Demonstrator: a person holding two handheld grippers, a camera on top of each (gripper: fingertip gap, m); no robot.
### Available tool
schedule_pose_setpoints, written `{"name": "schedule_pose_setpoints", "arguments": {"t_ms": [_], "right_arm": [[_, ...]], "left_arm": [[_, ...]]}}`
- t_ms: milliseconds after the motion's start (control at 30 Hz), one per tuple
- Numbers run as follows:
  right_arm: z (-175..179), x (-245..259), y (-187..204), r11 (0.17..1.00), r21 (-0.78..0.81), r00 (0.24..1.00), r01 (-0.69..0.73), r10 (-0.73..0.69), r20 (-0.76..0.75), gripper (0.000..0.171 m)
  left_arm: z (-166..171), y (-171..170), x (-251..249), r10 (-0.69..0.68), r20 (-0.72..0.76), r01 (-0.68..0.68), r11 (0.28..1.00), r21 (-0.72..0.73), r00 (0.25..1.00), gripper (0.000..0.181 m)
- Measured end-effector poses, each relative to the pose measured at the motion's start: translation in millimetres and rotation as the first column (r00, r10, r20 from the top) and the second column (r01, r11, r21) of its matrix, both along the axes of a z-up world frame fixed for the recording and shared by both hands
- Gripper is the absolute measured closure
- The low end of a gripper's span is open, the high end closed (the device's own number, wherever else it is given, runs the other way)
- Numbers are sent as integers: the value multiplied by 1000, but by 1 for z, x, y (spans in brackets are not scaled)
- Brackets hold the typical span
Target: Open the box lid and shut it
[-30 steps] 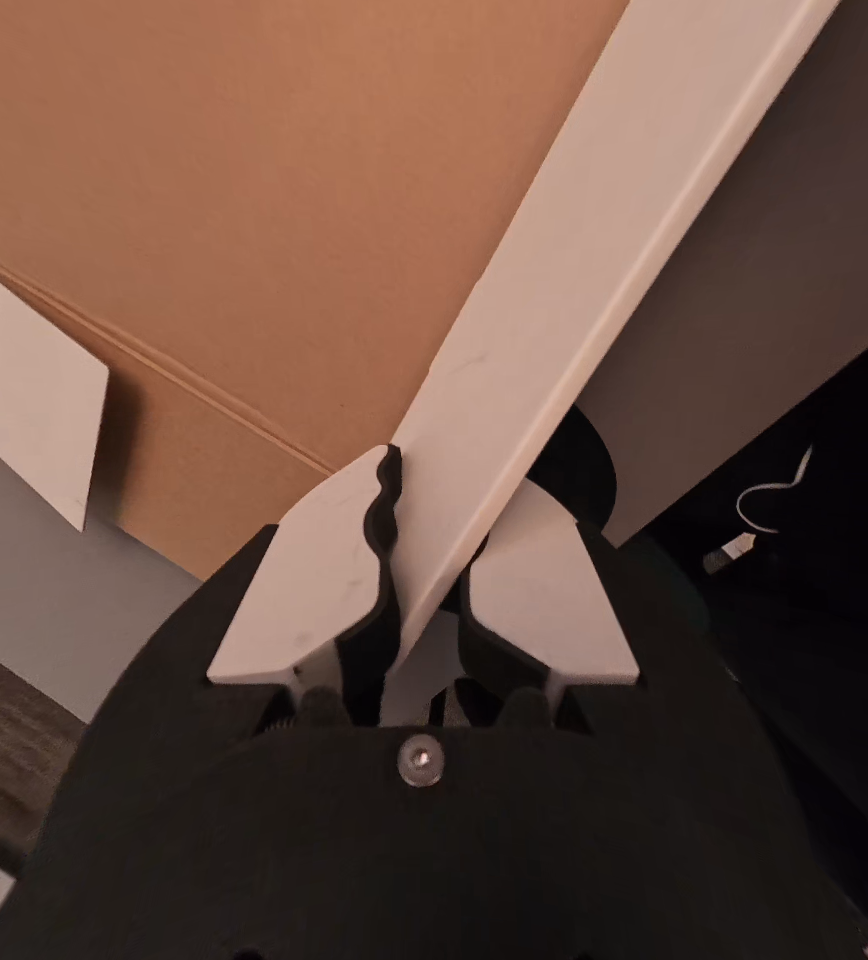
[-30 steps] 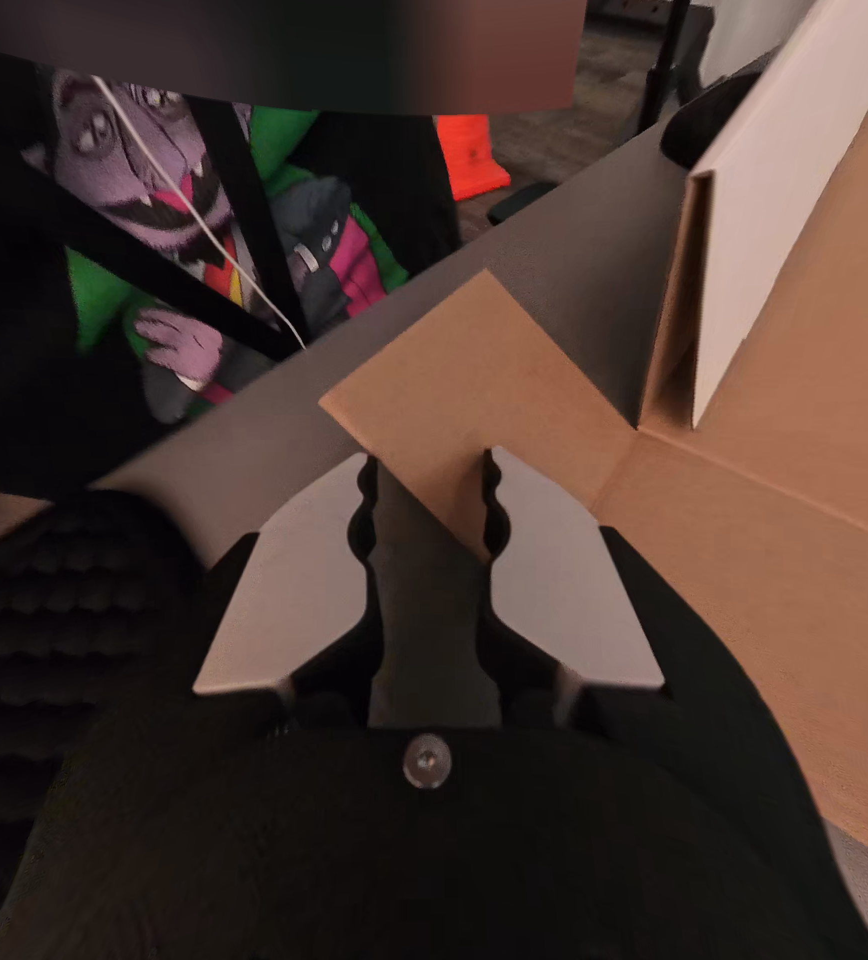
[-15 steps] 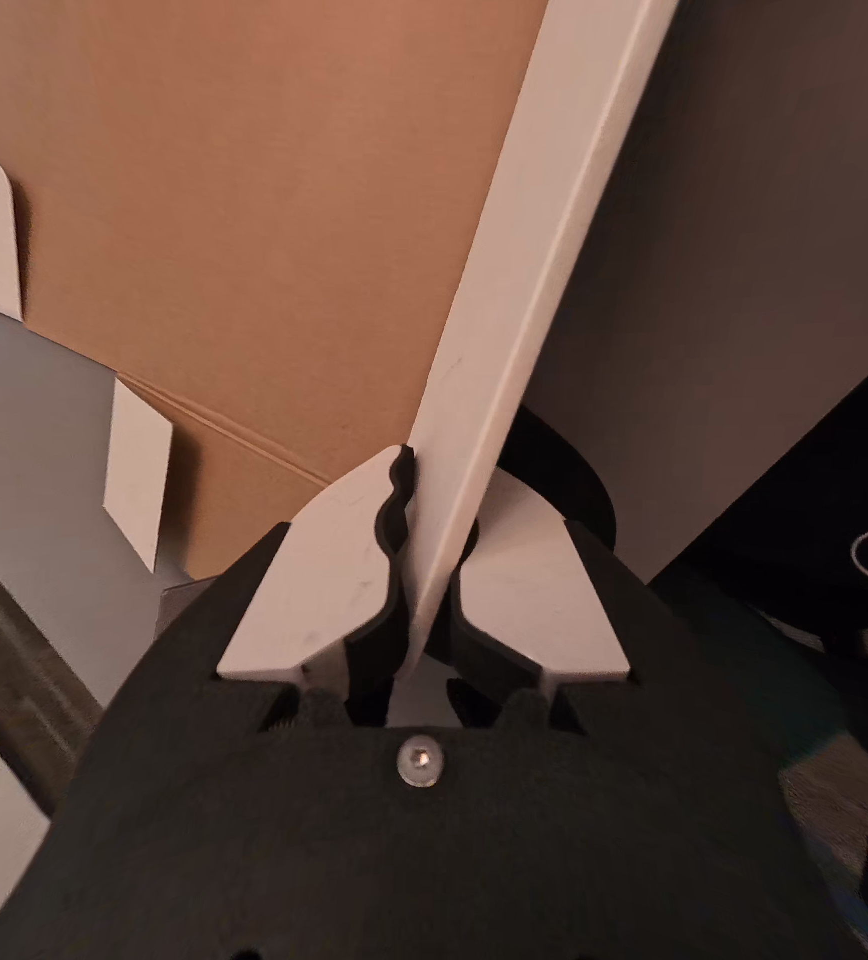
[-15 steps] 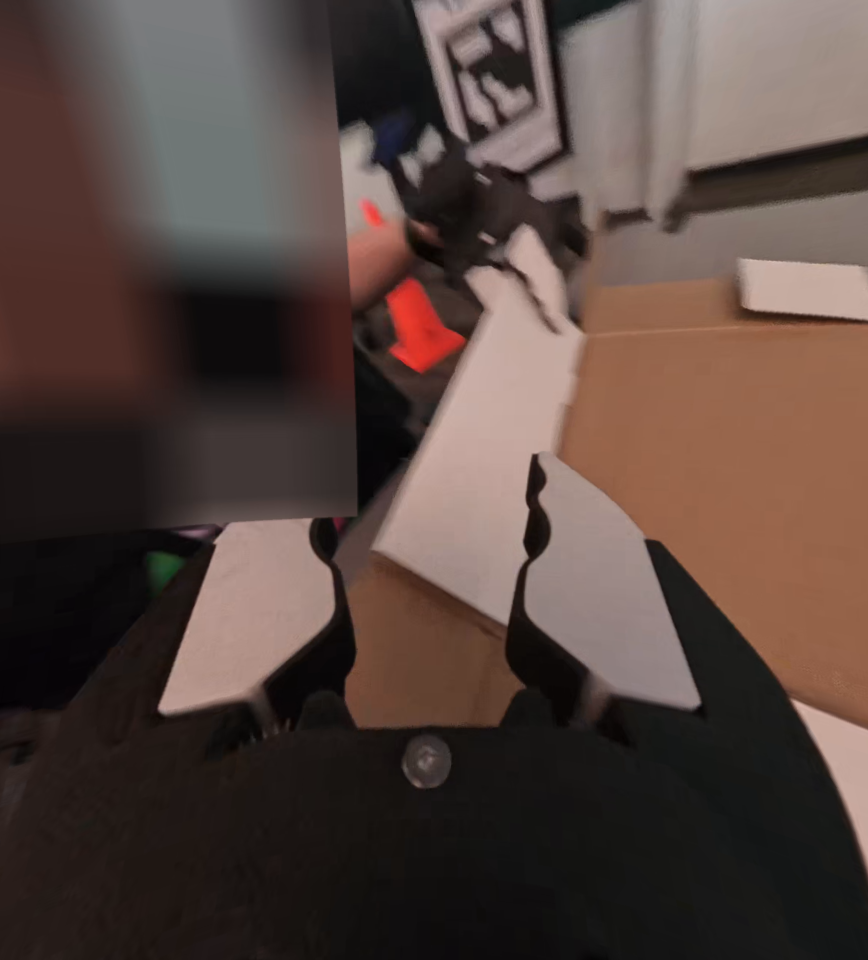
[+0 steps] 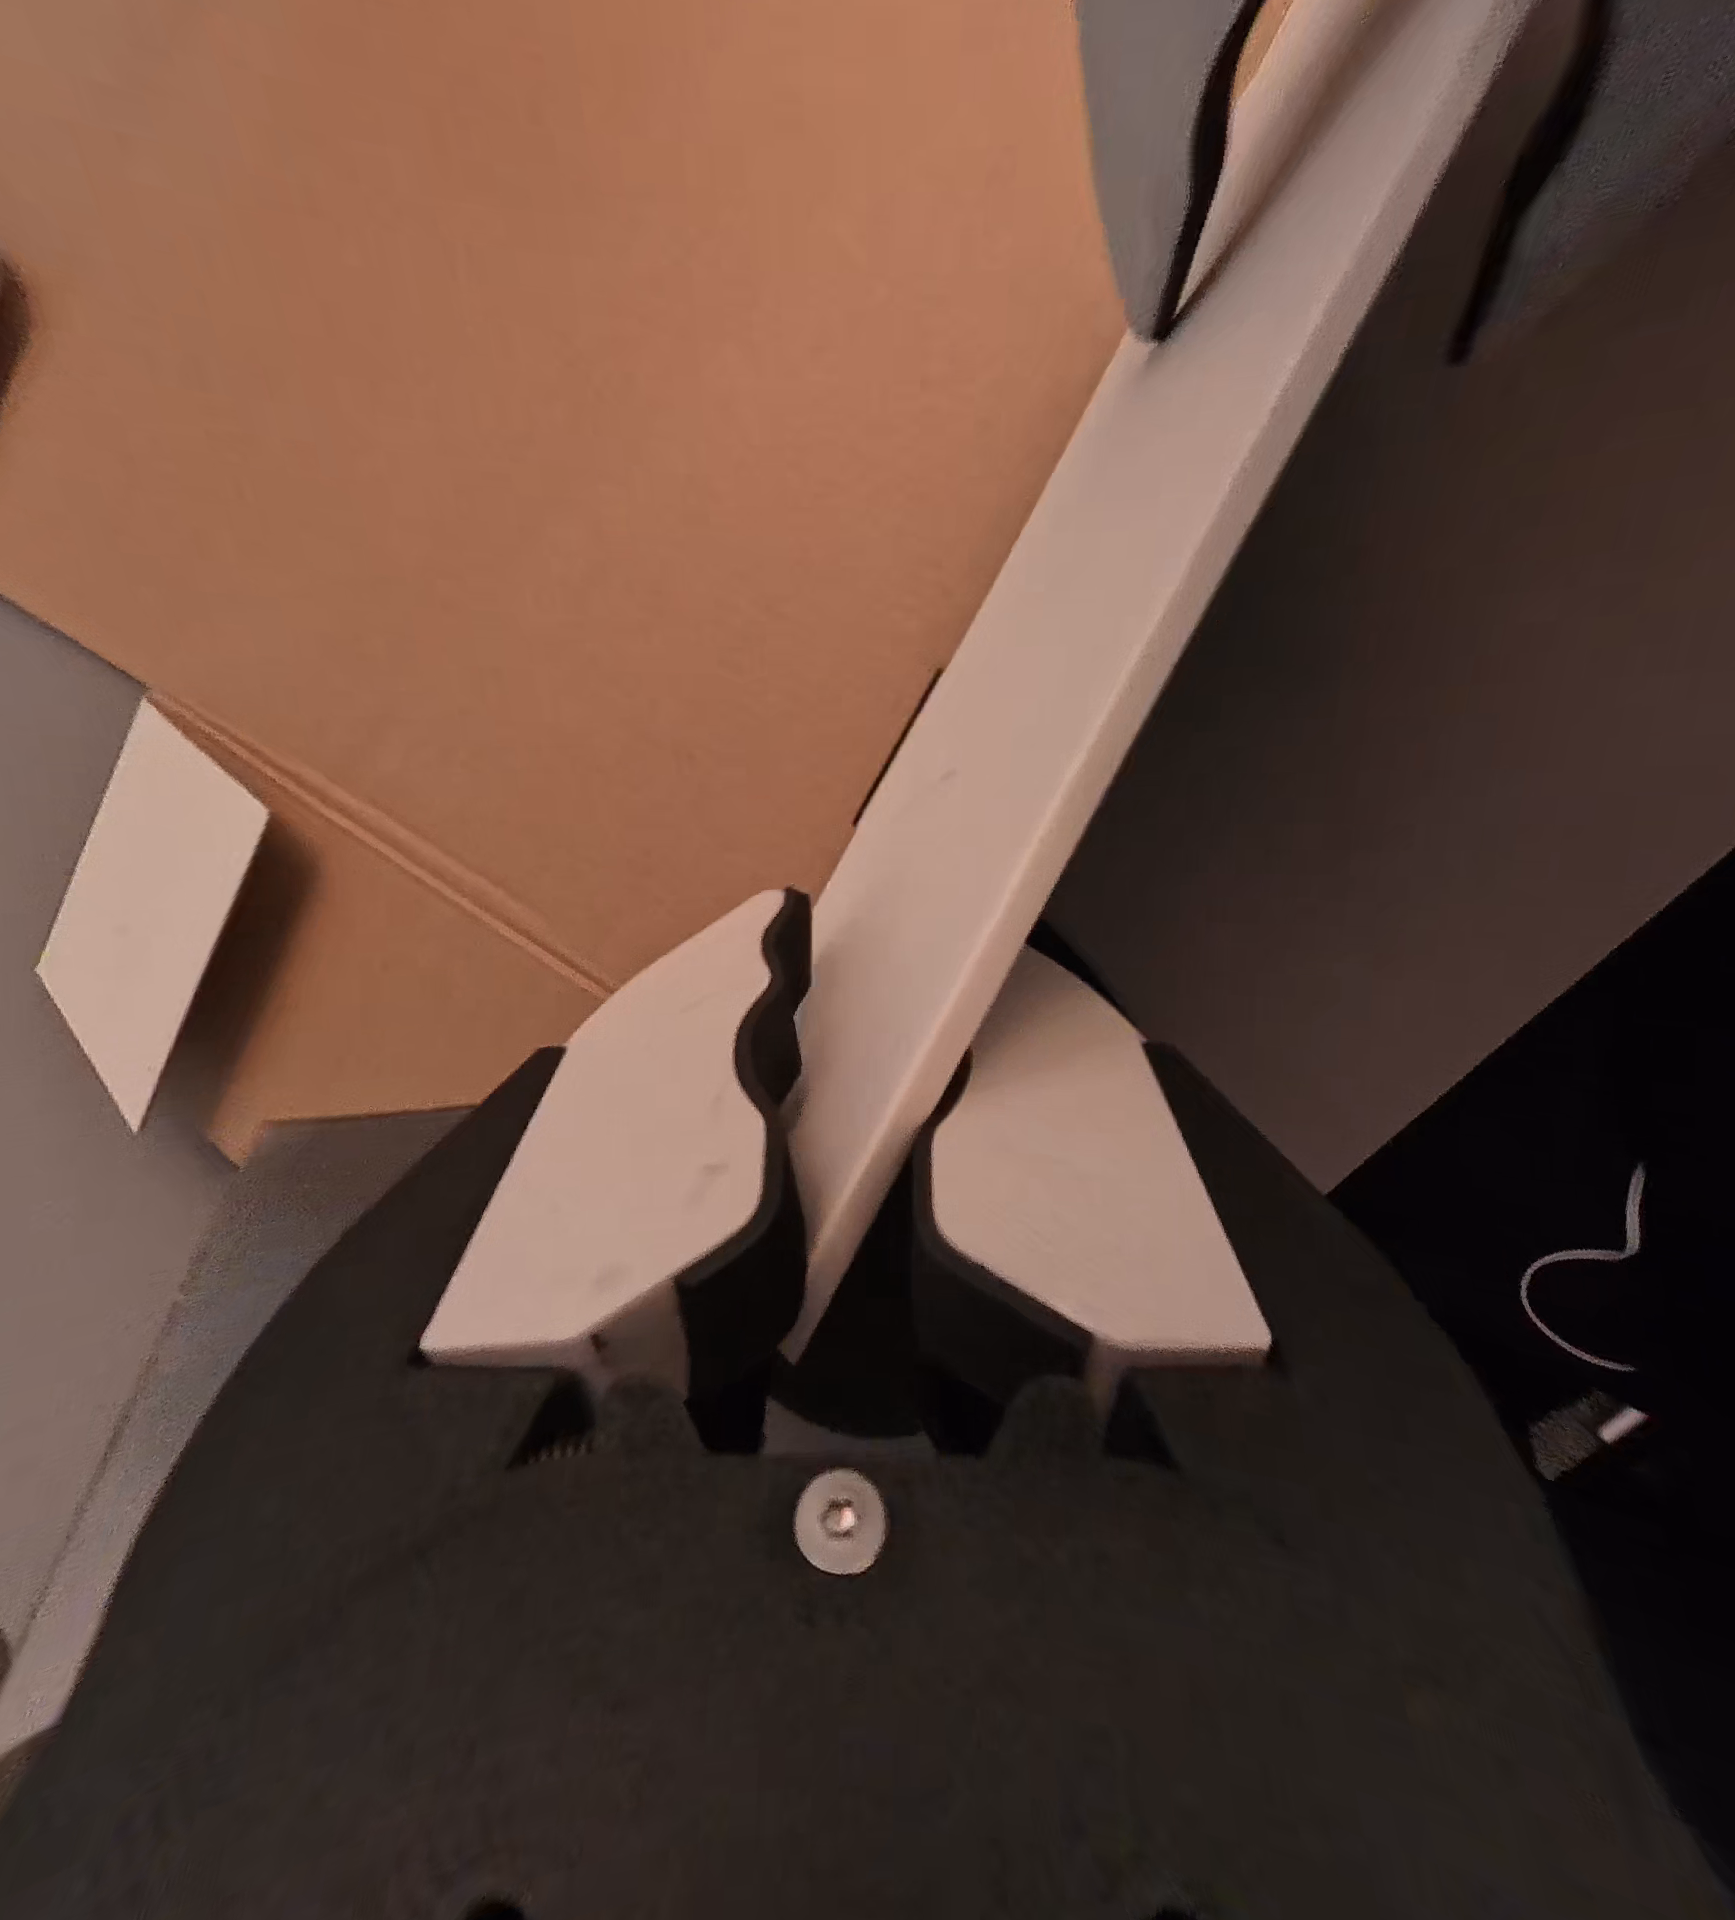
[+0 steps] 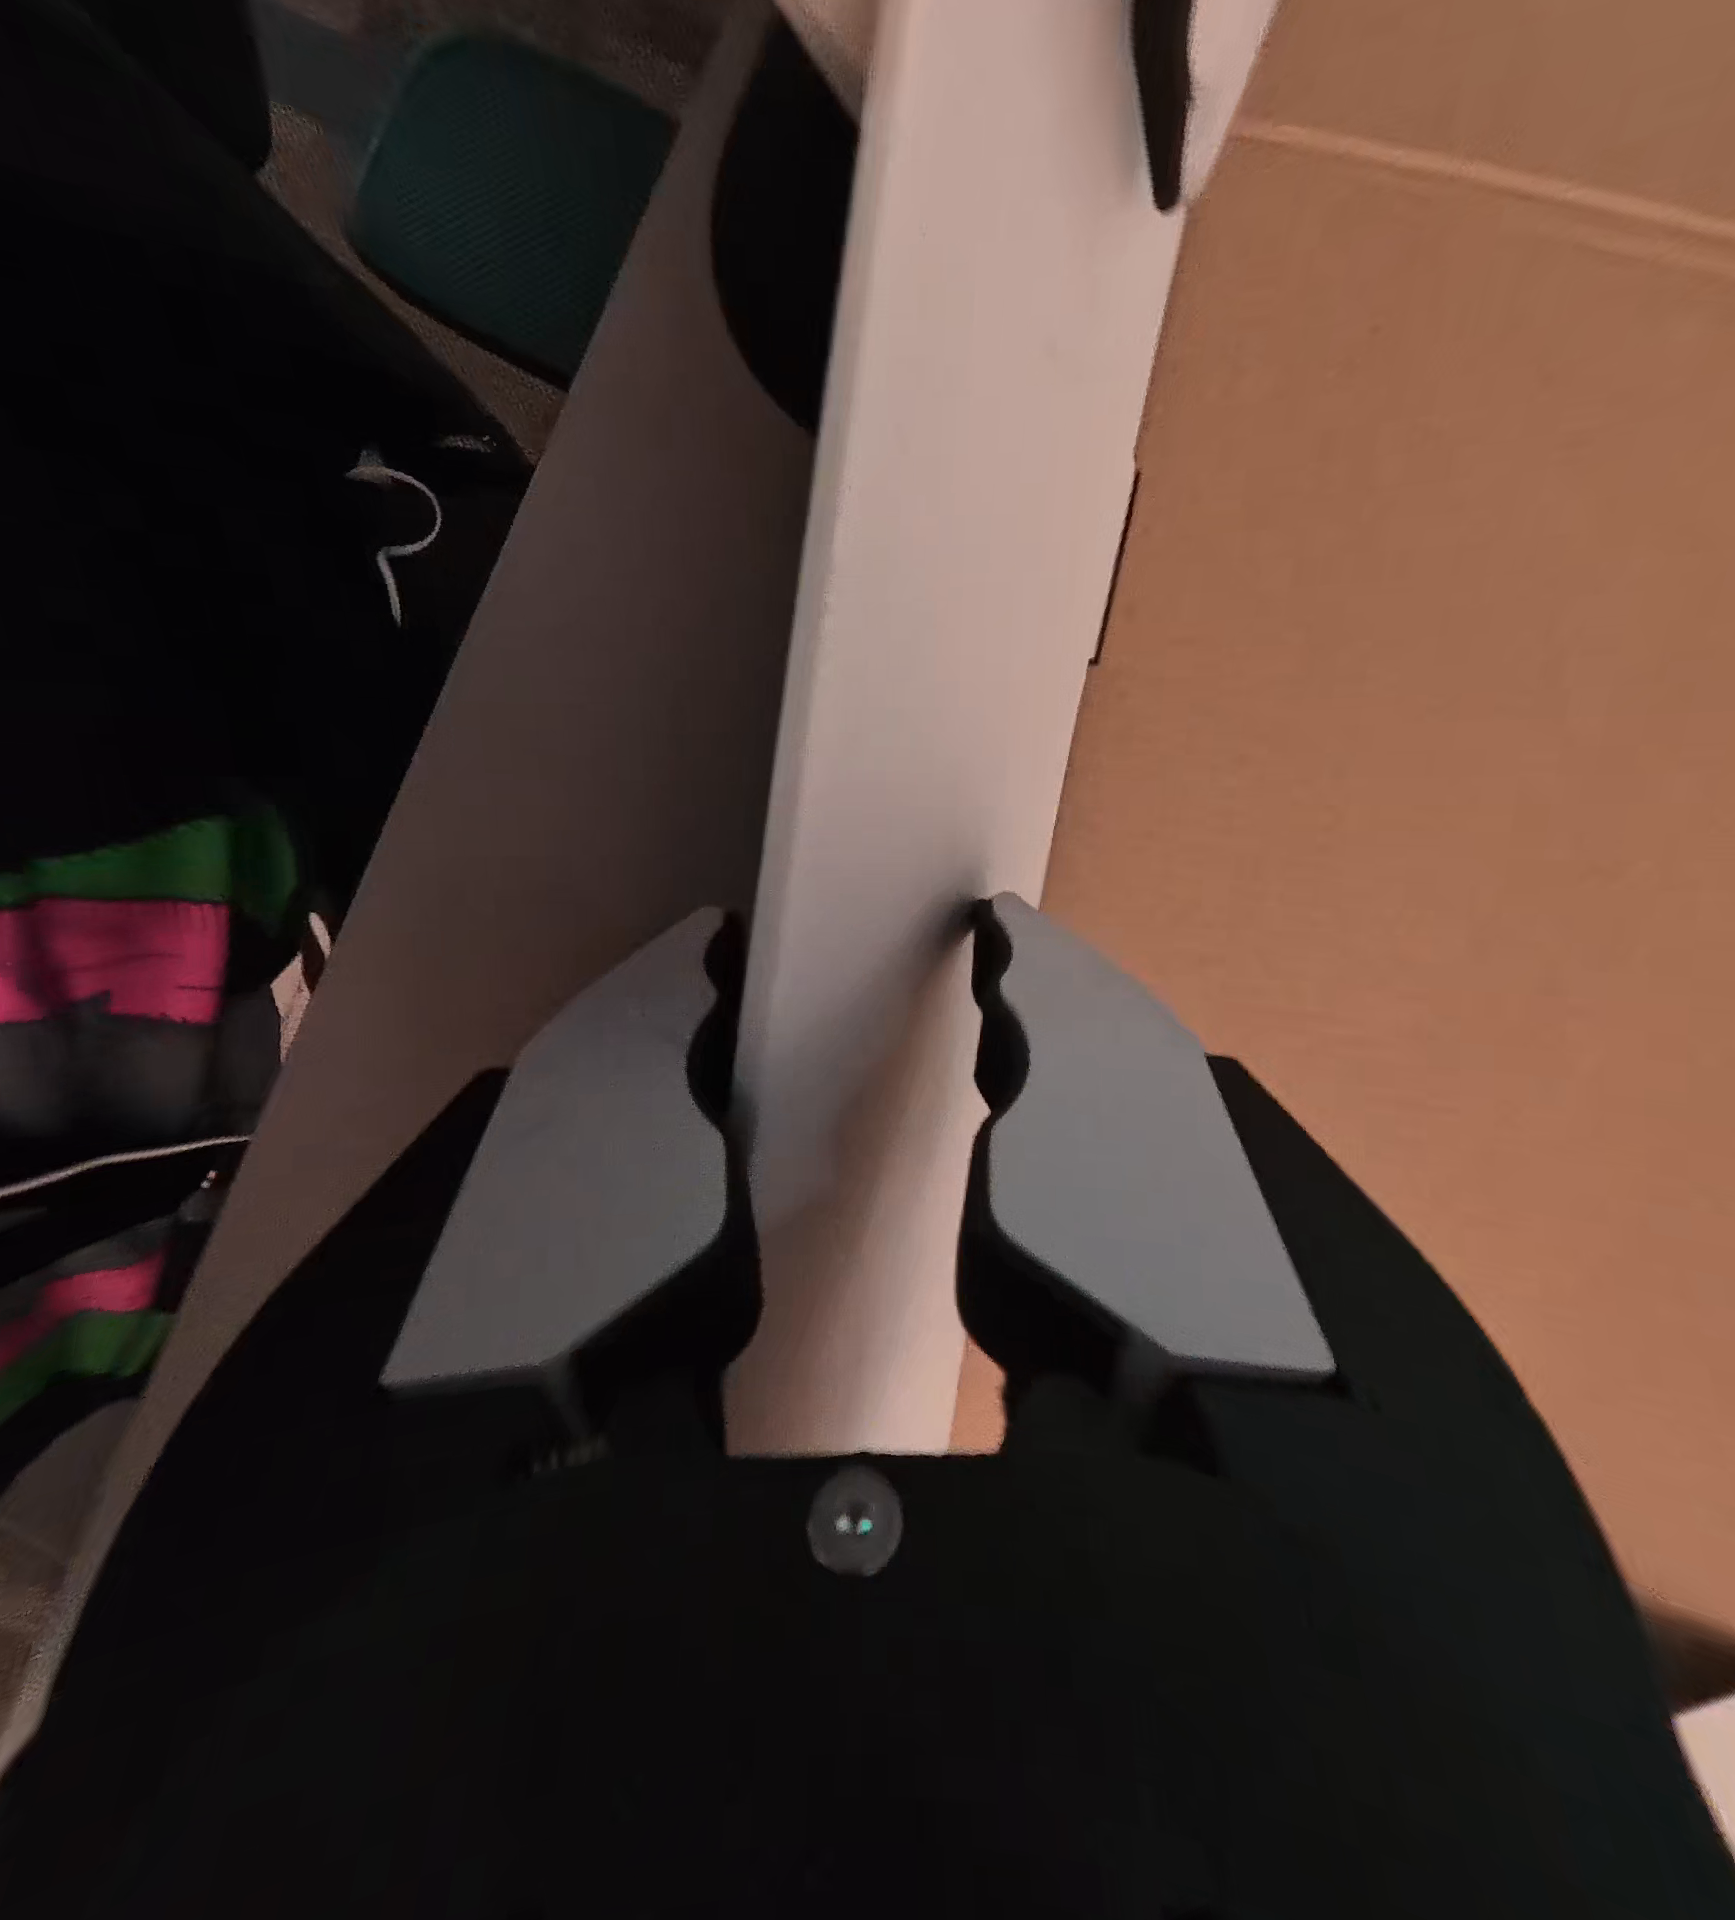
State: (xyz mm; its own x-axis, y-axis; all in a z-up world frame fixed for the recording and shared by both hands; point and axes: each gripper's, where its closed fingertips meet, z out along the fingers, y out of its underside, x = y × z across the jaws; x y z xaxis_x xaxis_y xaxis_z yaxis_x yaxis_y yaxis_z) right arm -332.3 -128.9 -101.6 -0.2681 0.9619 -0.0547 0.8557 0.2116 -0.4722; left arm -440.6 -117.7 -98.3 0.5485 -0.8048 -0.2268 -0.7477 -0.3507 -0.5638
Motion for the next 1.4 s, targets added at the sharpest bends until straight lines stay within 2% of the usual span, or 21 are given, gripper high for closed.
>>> {"name": "schedule_pose_setpoints", "arguments": {"t_ms": [33,100,200,367,467,533,667,767,867,967,1100,1167,1233,1333,1400], "right_arm": [[1,-1,0,999,-25,1000,25,-25,1,129],[4,-2,1,997,-56,998,58,-60,-32,129],[1,0,-7,991,-102,993,84,-92,-76,122],[10,0,-7,993,-43,981,106,-111,-162,113],[32,11,-3,982,-122,966,147,-169,-194,103],[49,26,15,969,-125,944,215,-239,-226,100],[86,78,54,915,-133,852,380,-403,-334,93],[87,128,69,850,-238,788,469,-525,-321,73],[77,160,64,808,-400,773,434,-561,-296,73],[75,184,47,848,-423,789,319,-485,-377,73],[55,224,40,896,-329,786,298,-426,-448,73],[35,233,49,894,-312,755,321,-441,-485,76],[25,224,38,887,-380,773,261,-428,-467,78],[29,210,27,924,-337,826,181,-329,-459,76],[43,203,35,893,-421,832,162,-353,-429,76]], "left_arm": [[2,0,-1,-5,14,5,1000,17,1000,160],[10,0,-9,9,61,-12,999,38,998,144],[27,-4,-27,29,165,-37,998,49,986,131],[34,-9,-57,61,224,-67,998,19,973,99],[37,-13,-55,59,312,-56,998,-20,948,97],[37,-18,-51,57,363,-43,998,-47,930,99],[40,-20,-41,37,414,-38,999,-5,909,104],[37,-22,-35,18,335,-43,997,67,942,94],[42,-25,-24,-4,243,-31,989,143,970,82],[49,-30,1,-65,168,29,978,208,984,70],[49,-30,19,-142,-19,142,961,235,990,61],[52,-24,25,-182,-51,188,961,201,982,59],[51,-17,29,-218,-57,224,966,129,974,58],[45,-13,36,-318,-38,314,945,-85,947,52],[43,-7,41,-373,-10,360,902,-239,928,53]]}}
